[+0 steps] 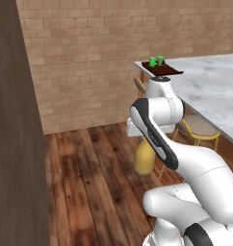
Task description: There is a tray on the dining counter. Grab the cup, mug, and pitcher and place them on the tray. The pitcher may be placed next to the tray if it cannot fit the tray.
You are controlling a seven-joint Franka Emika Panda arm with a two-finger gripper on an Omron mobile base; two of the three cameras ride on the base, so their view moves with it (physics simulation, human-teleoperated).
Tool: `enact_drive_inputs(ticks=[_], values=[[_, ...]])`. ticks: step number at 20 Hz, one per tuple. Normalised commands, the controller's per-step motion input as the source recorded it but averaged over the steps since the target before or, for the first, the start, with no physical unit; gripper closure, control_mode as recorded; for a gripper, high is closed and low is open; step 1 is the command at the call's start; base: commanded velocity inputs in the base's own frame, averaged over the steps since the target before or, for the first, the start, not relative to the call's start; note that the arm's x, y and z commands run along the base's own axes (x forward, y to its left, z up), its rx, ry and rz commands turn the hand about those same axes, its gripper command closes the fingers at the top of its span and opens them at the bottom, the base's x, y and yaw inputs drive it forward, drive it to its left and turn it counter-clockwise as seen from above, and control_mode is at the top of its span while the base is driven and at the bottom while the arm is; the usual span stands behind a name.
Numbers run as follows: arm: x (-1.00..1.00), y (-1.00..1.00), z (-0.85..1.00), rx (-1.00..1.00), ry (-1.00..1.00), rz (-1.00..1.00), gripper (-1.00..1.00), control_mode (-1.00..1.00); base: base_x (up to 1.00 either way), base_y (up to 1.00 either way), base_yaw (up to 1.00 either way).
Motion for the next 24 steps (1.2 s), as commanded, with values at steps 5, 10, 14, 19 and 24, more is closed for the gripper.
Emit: enact_drive_inputs(ticks=[5,10,14,19,24], values=[[0.0,0.0,0.0,0.0,0.0,0.0,1.0,1.0,1.0,0.0,-0.03],[0.0,0.0,0.0,0.0,0.0,0.0,1.0,1.0,1.0,0.0,-0.03],[0.0,0.0,0.0,0.0,0.0,0.0,1.0,1.0,0.97,0.0,-0.04],[0.0,0.0,0.0,0.0,0.0,0.0,1.0,1.0,0.96,0.0,-0.06],[0.0,0.0,0.0,0.0,0.0,0.0,1.0,1.0,0.83,0.0,-0.11]])
